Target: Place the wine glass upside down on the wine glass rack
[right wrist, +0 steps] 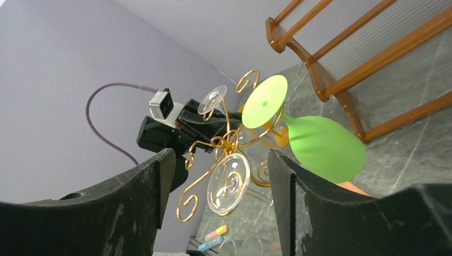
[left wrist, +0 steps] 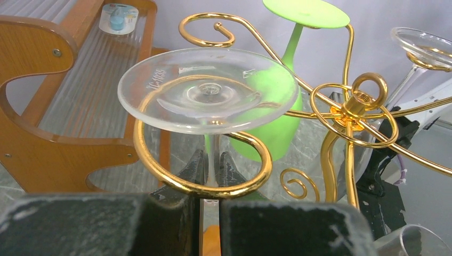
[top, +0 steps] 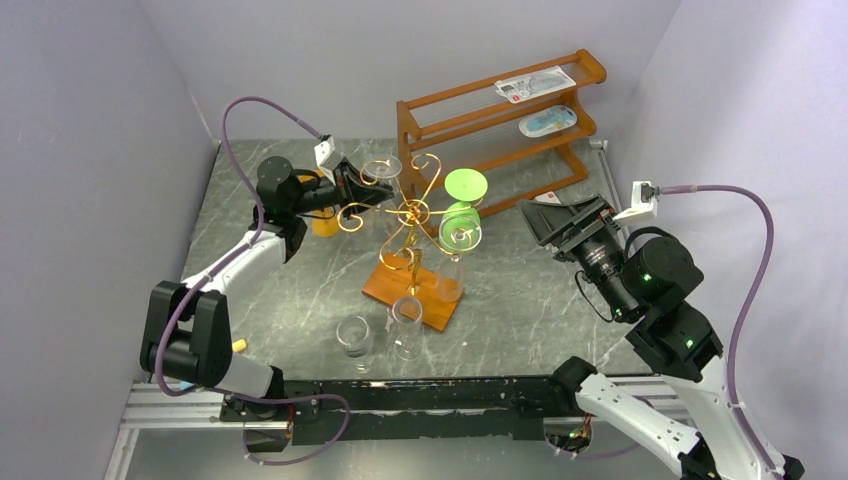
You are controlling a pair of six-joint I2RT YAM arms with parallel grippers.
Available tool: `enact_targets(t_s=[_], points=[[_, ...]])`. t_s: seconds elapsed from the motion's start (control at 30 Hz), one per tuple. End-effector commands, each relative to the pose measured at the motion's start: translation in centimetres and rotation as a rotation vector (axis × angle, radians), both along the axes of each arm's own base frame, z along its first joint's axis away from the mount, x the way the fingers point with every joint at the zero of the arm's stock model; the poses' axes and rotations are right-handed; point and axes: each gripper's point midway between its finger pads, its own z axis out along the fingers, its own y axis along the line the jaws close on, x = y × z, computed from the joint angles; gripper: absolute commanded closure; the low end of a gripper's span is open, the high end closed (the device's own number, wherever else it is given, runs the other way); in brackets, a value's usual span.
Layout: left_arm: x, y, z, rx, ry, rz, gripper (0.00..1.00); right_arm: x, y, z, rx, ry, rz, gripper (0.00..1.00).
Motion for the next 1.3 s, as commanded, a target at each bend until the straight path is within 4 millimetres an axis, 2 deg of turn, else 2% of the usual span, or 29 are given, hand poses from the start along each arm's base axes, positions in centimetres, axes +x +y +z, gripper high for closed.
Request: enact_targets(t_s=[0.0,0.1,0.23,0.53,0.8,0.9,1.07,1.27], points=[[0.7,0.1,1.8,-0.046,-0.093,0.030,0.95,0.1,0.2,-0.1,0.009,-0.004,0.006,0.32],[1.8,0.7,2.2,-0.059,-0.091,0.121,0.95,0.1,0.2,-0.2,0.009,-0.001,0.007,0.32],[2.4,1.4,2.4,-0.057,-0.097,0.197,0.95,0.0,0.1,-0.3,0.010,0.000,0.003,0.32],[1.2,3.0,2.1,-0.059,-0.155,0.299,0.95,0.2,0.4,-0.8,0.002,0.013,0.008,0.31],[-0.1,3.3,1.0,-0.071,-0.151,0.298,0.85,0.1,0.4,-1.4,-0.010,0.032,0.011,0.30],[-0.3,3.6,0.7,-0.072,-0.128,0.317,0.74,-0.1,0.3,-1.5,-0.019,0.034,0.017,0.30],[0.0,4.9,-0.2,-0.075,-0.058,0.417,0.48,-0.2,0.3,-2.1,-0.079,0.057,0.023,0.30],[-0.2,6.3,-1.2,-0.080,0.029,0.516,0.36,-0.6,0.4,-2.2,-0.132,0.037,0.053,0.29]])
